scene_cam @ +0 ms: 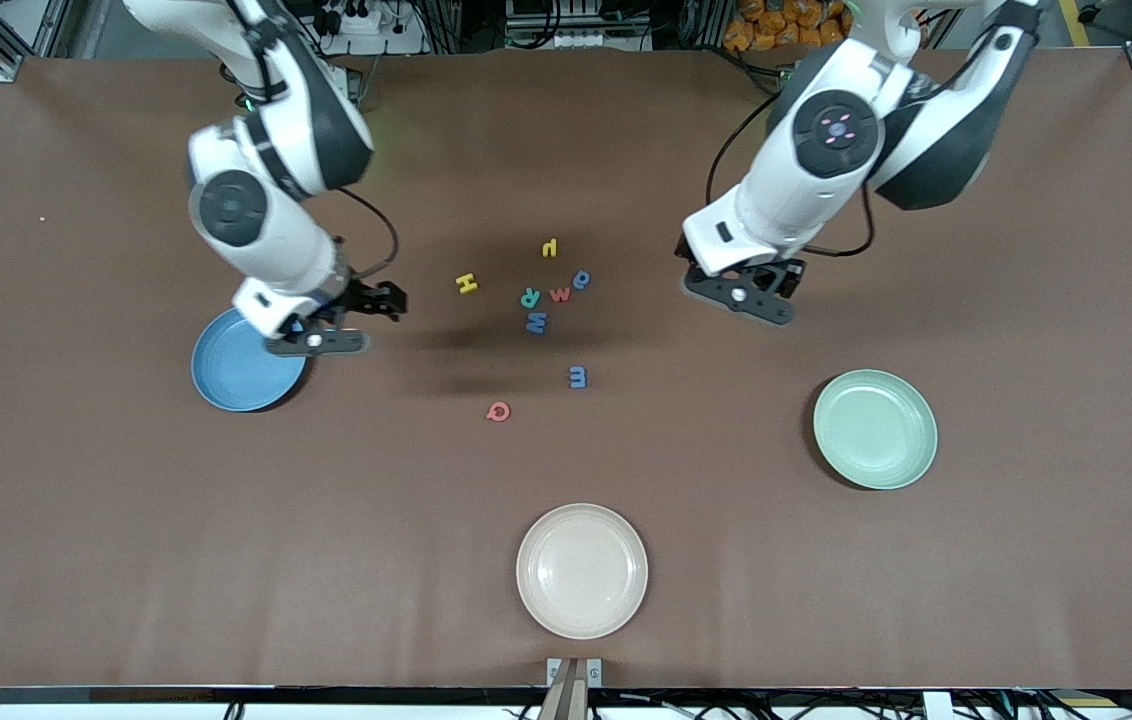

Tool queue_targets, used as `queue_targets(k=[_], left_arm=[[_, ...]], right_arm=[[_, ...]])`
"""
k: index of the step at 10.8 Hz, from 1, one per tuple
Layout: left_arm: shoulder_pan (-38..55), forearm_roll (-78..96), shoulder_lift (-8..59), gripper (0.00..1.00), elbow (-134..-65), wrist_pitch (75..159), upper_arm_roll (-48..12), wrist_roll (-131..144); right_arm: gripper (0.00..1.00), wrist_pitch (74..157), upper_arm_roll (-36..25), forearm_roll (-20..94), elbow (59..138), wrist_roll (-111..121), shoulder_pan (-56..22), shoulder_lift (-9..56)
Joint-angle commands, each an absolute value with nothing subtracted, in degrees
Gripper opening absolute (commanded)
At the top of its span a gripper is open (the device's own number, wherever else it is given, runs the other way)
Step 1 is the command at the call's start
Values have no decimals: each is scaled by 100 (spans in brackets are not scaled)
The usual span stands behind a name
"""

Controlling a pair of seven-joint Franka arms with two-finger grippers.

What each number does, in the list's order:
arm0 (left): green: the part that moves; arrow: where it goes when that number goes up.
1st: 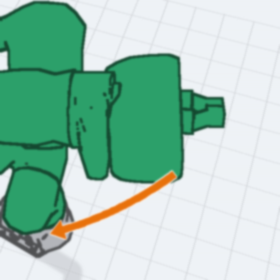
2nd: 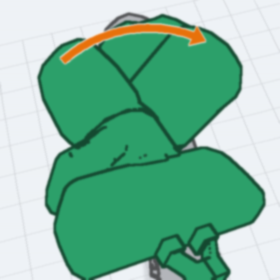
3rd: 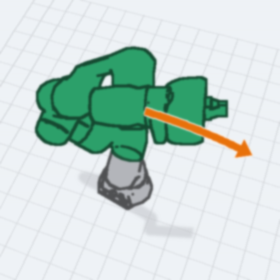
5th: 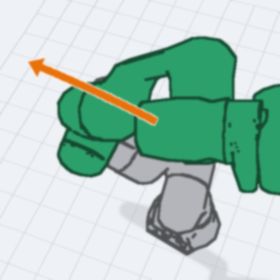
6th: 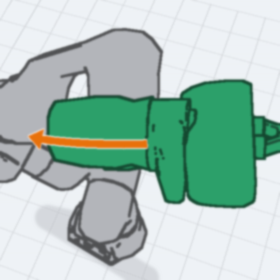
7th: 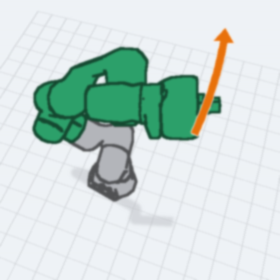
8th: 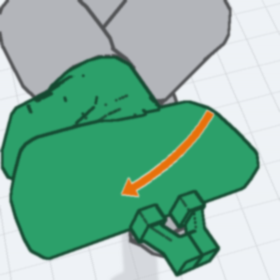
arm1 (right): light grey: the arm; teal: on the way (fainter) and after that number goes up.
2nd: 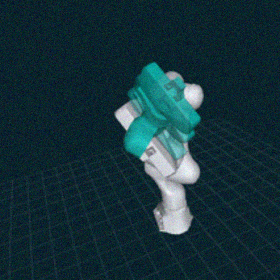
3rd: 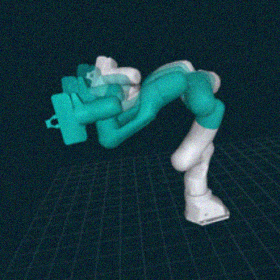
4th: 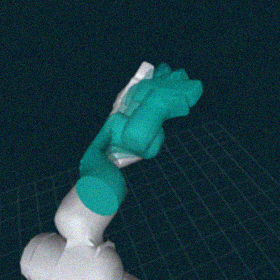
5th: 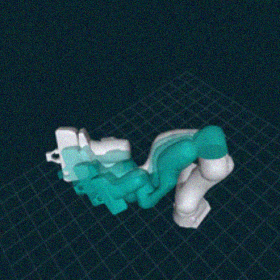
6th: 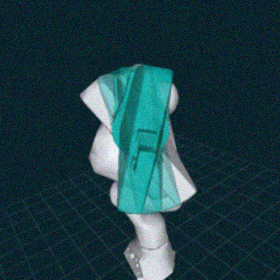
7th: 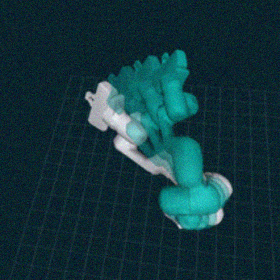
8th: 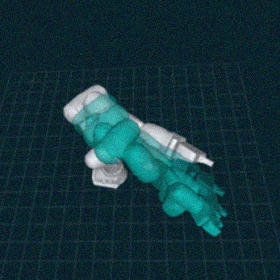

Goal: Sort uppercase to blue plate, lowercase to green plate
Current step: 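Move both grippers from rest toward the foam letters, then grasp the yellow H with the right gripper while the left gripper grasps the blue a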

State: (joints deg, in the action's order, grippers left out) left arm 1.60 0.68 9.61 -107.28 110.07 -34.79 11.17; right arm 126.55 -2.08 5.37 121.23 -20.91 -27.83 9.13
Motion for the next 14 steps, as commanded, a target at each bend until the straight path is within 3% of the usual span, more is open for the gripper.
queue_targets(k=[1,4,8,12,14], left_arm=[[79,26,984,100,-11195,11519,-3962,1063],[377,26,1246,100,-11865,12917,-3973,1335],[1123,-991,2090,97,-11699,13263,-3938,2307],[1651,-1993,2916,68,-11207,13254,-3929,3539],[1749,-2266,3136,68,-11197,13254,-3920,3910]], right_arm=[[100,13620,-255,712,12787,-2442,-3223,983],[100,14139,-255,721,12945,-2558,-3559,1388],[100,15440,-220,1264,13710,-2558,-4033,1528],[100,15521,-211,1582,13860,-2602,-4385,1669],[100,15846,-202,1582,14018,-2514,-4438,1775]])
